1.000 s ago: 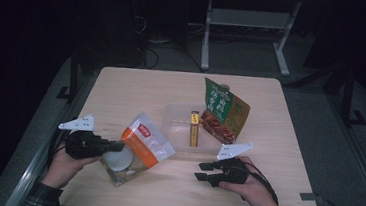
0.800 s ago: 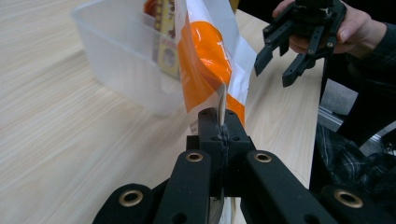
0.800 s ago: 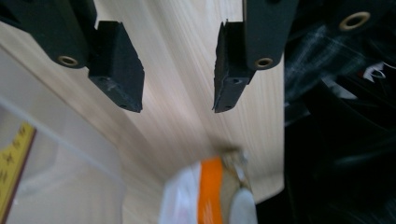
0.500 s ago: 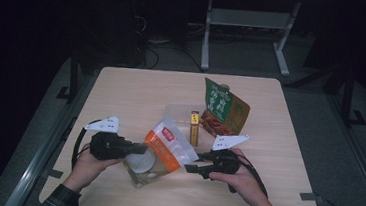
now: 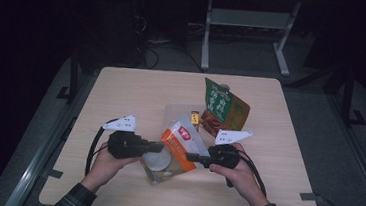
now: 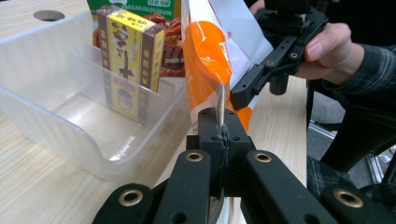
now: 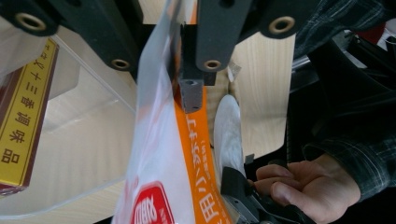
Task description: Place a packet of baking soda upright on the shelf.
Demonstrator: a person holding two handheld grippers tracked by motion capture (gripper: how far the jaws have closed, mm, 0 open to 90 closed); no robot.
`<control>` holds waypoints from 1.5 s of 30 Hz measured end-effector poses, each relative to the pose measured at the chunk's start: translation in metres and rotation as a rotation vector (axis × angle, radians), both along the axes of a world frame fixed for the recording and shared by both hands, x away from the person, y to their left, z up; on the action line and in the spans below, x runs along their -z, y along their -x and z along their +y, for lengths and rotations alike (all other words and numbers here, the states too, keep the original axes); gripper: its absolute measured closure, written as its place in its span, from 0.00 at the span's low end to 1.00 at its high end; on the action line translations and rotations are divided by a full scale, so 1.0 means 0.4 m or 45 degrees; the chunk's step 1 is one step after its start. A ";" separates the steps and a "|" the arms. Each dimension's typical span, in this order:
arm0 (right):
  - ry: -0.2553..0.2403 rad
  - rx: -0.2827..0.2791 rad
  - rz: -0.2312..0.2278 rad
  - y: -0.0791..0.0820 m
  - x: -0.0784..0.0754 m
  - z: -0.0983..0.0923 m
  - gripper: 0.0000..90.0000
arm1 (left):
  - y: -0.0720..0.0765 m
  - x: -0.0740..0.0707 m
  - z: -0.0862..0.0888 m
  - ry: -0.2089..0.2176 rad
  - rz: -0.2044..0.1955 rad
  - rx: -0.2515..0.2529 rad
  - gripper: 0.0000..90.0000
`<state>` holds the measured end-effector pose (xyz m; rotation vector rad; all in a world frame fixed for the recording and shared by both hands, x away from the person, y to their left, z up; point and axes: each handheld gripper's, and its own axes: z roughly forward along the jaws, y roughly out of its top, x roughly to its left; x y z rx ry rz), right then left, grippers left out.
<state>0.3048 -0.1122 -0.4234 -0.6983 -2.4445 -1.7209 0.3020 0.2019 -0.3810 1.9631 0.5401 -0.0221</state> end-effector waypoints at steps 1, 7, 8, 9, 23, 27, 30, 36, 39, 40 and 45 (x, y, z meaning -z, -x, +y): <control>0.006 0.001 -0.008 0.000 0.000 0.001 0.94 | 0.001 0.003 -0.001 -0.006 -0.004 0.000 1.00; 0.056 -0.010 -0.035 0.006 -0.001 0.005 0.95 | 0.003 0.008 -0.004 -0.020 -0.012 0.004 1.00; 0.058 -0.016 -0.040 0.008 -0.002 0.005 0.96 | 0.004 0.008 -0.004 -0.017 -0.014 0.003 0.99; 0.055 -0.021 -0.044 0.008 -0.003 0.005 0.99 | 0.005 0.007 -0.005 -0.024 -0.017 0.002 1.00; 0.067 -0.087 -0.006 0.015 -0.051 -0.002 1.00 | 0.006 0.019 -0.011 -0.086 -0.053 0.003 0.98; 0.043 -0.116 0.002 0.013 -0.064 0.002 1.00 | 0.005 0.022 -0.011 -0.103 -0.068 -0.021 0.94; 0.037 -0.135 -0.007 0.016 -0.075 0.011 1.00 | 0.002 0.028 -0.013 -0.124 -0.070 -0.042 0.88; 0.035 -0.161 -0.011 0.020 -0.084 0.031 1.00 | 0.005 0.027 -0.008 -0.153 -0.104 -0.109 0.63; 0.033 -0.166 -0.016 0.019 -0.088 0.031 1.00 | 0.005 0.029 0.008 -0.151 -0.102 -0.133 0.50; 0.027 -0.165 -0.012 0.019 -0.089 0.030 1.00 | 0.007 0.031 0.014 -0.156 -0.105 -0.141 0.49; 0.029 -0.163 -0.026 0.017 -0.101 0.019 1.00 | 0.010 0.058 0.041 -0.194 -0.063 -0.132 0.41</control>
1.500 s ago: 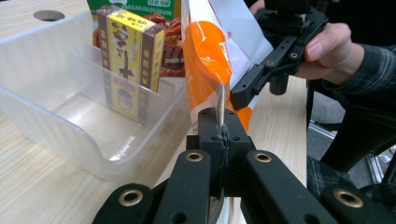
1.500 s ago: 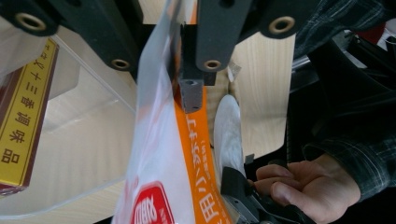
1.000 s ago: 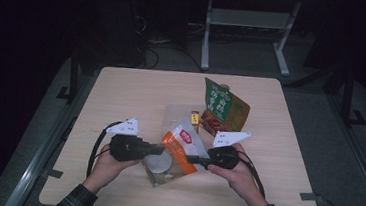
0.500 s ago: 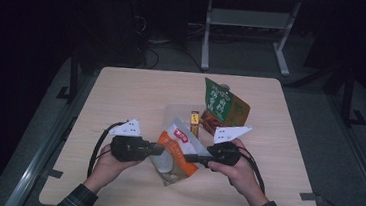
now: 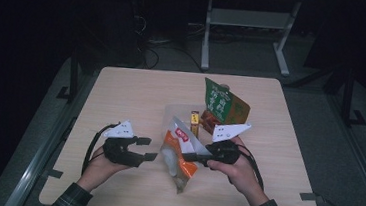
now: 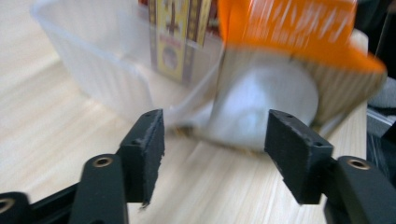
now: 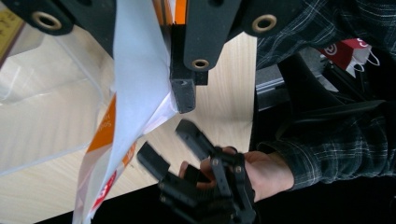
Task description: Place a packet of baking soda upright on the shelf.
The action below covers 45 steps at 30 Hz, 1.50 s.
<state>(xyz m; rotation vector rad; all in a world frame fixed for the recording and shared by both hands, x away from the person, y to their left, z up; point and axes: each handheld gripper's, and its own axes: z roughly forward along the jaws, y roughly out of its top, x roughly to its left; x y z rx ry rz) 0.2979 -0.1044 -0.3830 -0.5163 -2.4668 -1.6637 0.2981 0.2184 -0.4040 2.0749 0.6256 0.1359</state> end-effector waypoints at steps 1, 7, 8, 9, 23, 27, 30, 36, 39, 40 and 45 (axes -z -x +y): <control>0.004 -0.001 -0.008 0.000 -0.004 -0.002 1.00 | 0.001 0.007 0.002 -0.015 0.007 0.000 0.40; -0.008 -0.001 -0.055 -0.009 -0.046 -0.013 1.00 | -0.007 0.038 0.004 -0.069 0.035 0.008 0.32; -0.007 0.003 -0.061 -0.010 -0.051 -0.014 1.00 | -0.009 0.042 0.005 -0.086 0.039 0.012 0.31; -0.004 0.003 -0.071 -0.012 -0.059 -0.016 1.00 | -0.011 0.045 0.005 -0.092 0.037 0.017 0.29; -0.023 0.066 -0.139 -0.048 -0.121 -0.037 1.00 | -0.015 0.083 -0.021 -0.213 0.029 0.050 0.25; -0.032 0.077 -0.157 -0.065 -0.134 -0.036 1.00 | -0.014 0.084 -0.023 -0.223 0.024 0.057 0.25; -0.038 0.088 -0.163 -0.076 -0.142 -0.033 1.00 | -0.014 0.084 -0.022 -0.223 0.026 0.052 0.25; -0.039 0.104 -0.180 -0.101 -0.150 -0.018 1.00 | -0.013 0.085 -0.022 -0.218 0.025 0.050 0.25; -0.027 0.121 -0.188 -0.116 -0.151 -0.009 1.00 | -0.013 0.085 -0.022 -0.229 0.023 0.057 0.25; -0.024 0.122 -0.190 -0.119 -0.151 -0.007 1.00 | -0.013 0.086 -0.023 -0.231 0.023 0.057 0.25; -0.023 0.144 -0.198 -0.146 -0.156 0.004 1.00 | -0.012 0.085 -0.023 -0.235 0.019 0.060 0.25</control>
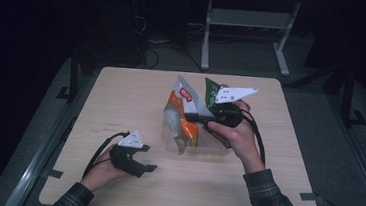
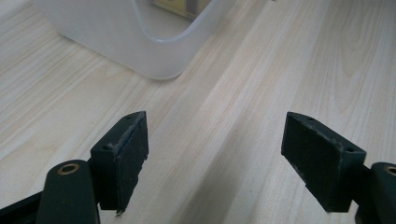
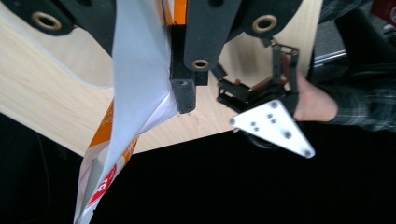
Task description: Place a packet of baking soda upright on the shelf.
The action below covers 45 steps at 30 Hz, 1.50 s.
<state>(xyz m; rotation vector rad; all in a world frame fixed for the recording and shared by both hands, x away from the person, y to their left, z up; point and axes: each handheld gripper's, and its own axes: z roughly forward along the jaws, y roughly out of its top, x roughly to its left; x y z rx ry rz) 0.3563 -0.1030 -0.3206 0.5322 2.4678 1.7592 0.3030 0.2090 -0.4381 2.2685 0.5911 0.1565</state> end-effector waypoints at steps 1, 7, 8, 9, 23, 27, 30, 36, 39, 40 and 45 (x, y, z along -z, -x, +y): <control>0.008 0.006 0.000 -0.007 -0.001 0.002 1.00 | 0.000 0.000 0.000 0.000 0.000 0.000 0.25; 0.012 0.037 -0.013 -0.041 -0.002 0.005 1.00 | 0.001 0.000 -0.001 0.001 0.000 0.000 0.25; 0.011 0.046 -0.007 -0.045 -0.001 0.004 1.00 | 0.001 0.000 -0.001 0.002 0.001 0.001 0.25; 0.011 0.052 -0.012 -0.049 0.000 0.003 1.00 | 0.001 0.001 -0.001 0.002 0.004 0.001 0.25; 0.083 0.078 -0.002 -0.078 0.028 0.000 1.00 | 0.004 0.004 -0.008 -0.010 0.005 0.009 0.24; 0.109 0.068 -0.001 -0.075 0.031 0.003 1.00 | 0.004 0.003 -0.006 -0.008 0.008 0.011 0.24; 0.127 0.067 0.012 -0.077 0.037 0.006 1.00 | 0.004 0.003 -0.006 -0.010 0.007 0.014 0.24; 0.164 0.071 0.039 -0.085 0.057 0.018 1.00 | 0.005 0.003 -0.007 -0.024 0.006 0.023 0.24; 0.176 0.073 0.053 -0.089 0.068 0.022 1.00 | 0.005 0.004 -0.008 -0.026 0.012 0.025 0.24; 0.182 0.072 0.057 -0.090 0.071 0.024 1.00 | 0.005 0.004 -0.009 -0.028 0.011 0.026 0.24; 0.200 0.073 0.082 -0.095 0.088 0.032 1.00 | 0.006 0.005 -0.011 -0.030 0.007 0.031 0.24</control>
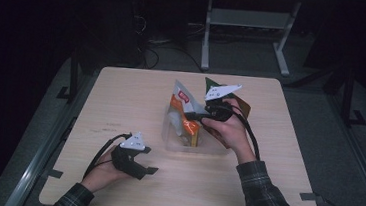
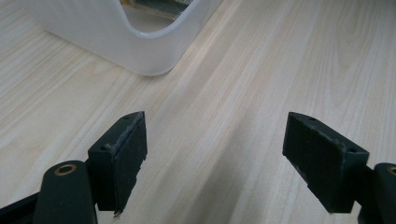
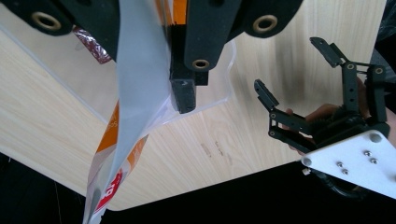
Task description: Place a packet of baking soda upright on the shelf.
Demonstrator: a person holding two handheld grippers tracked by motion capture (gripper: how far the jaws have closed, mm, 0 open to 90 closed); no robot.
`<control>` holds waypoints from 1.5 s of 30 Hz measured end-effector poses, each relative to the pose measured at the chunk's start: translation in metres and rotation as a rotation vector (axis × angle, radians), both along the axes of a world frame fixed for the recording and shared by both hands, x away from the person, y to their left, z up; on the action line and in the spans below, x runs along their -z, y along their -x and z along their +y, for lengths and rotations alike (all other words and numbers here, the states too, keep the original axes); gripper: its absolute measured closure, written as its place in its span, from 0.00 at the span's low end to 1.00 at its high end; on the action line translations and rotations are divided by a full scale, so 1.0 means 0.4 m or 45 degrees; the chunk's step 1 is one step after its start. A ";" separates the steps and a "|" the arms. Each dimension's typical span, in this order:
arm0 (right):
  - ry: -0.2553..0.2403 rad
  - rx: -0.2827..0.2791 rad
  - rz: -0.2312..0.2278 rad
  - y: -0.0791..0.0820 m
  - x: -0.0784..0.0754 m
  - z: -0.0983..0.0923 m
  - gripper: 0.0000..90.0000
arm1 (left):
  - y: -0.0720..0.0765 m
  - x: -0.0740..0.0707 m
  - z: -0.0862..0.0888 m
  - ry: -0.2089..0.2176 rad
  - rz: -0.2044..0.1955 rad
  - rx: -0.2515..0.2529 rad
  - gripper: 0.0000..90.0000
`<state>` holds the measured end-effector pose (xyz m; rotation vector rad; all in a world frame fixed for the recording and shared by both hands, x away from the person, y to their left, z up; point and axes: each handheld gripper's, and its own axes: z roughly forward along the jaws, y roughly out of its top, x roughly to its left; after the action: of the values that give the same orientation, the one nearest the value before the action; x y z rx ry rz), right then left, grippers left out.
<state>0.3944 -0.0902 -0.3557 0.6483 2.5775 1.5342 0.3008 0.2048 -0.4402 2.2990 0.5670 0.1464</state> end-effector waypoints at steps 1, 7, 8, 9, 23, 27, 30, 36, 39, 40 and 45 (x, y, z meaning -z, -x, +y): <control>0.000 -0.003 -0.006 -0.002 0.004 0.002 1.00 | 0.000 0.000 0.000 -0.002 -0.001 0.000 0.24; -0.002 -0.003 0.010 -0.006 0.016 0.010 1.00 | 0.002 0.002 -0.003 -0.004 0.003 -0.001 0.24; -0.004 -0.001 0.010 -0.006 0.017 0.011 1.00 | 0.002 0.003 -0.004 -0.004 0.003 -0.001 0.24; -0.008 0.000 0.010 -0.006 0.018 0.011 1.00 | 0.002 0.003 -0.004 -0.004 0.002 -0.001 0.24; -0.032 0.040 0.012 -0.018 0.027 0.015 0.98 | 0.003 0.004 -0.007 -0.012 0.006 0.006 0.24; -0.046 0.055 0.006 -0.019 0.025 0.012 0.92 | 0.003 0.004 -0.006 -0.011 0.009 0.005 0.24; -0.048 0.057 0.002 -0.013 0.018 0.008 0.87 | 0.002 0.004 -0.006 -0.009 0.011 0.003 0.24; -0.047 0.081 -0.030 0.006 -0.002 -0.006 0.80 | 0.001 0.003 -0.005 -0.011 0.012 0.004 0.24; -0.047 0.090 -0.036 0.020 -0.007 -0.014 0.79 | 0.002 0.001 -0.003 -0.005 0.011 0.004 0.24; -0.046 0.089 -0.042 0.022 -0.007 -0.017 0.78 | 0.002 0.001 -0.003 -0.003 0.010 0.003 0.24; -0.046 0.110 -0.048 0.039 -0.015 -0.038 0.73 | 0.004 0.001 -0.002 -0.001 0.013 -0.001 0.24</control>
<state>0.3789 -0.1054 -0.3499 0.7179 2.4656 1.5545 0.2991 0.2038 -0.4406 2.3014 0.5731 0.1353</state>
